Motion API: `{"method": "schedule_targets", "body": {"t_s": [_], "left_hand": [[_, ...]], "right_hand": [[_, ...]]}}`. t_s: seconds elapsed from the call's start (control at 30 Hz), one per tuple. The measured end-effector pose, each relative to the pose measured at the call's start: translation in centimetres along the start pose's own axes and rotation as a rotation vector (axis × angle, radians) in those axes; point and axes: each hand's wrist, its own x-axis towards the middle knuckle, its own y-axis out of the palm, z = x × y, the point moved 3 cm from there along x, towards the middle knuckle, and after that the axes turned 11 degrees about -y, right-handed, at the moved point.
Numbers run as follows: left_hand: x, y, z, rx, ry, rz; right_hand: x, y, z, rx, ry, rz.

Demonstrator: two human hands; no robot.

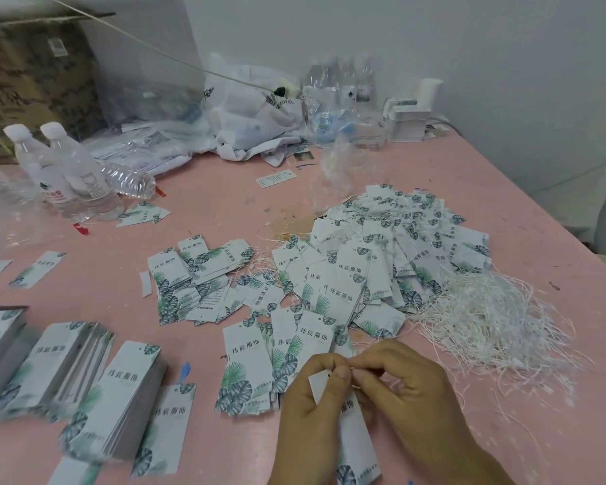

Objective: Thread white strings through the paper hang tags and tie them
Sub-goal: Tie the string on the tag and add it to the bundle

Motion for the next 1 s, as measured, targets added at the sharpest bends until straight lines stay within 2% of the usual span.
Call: {"method": "schedule_targets", "body": {"t_s": [0.1,0.2,0.33,0.43,0.67,0.83,1.0], "left_hand": [[0.1,0.1,0.1,0.024,-0.023,0.018],[0.0,0.5,0.4,-0.116,-0.106,0.087],[0.1,0.4,0.7,-0.21,-0.15,0.127],[0.3,0.1,1.0,-0.152,-0.109,0.113],[0.0,-0.1,1.0,0.093,0.035,0.065],[-0.2,-0.2,0.9,0.021,0.069,-0.006],[-0.5,-0.1,0.4,0.017,0.135,-0.061]], "right_hand": [[-0.1,0.2,-0.4,0.228,0.237,-0.04],[0.0,-0.3,-0.8,0.466,0.391,-0.127],[0.4,-1.0,-1.5,0.533,0.487,-0.173],[0.2,-1.1,-1.7,0.589,0.56,-0.179],[-0.1,-0.4,-0.1,0.343,0.362,-0.113],[-1.0,0.9,0.2,0.121,0.277,-0.127],[-0.9,1.1,0.8,0.03,0.18,-0.167]]}}
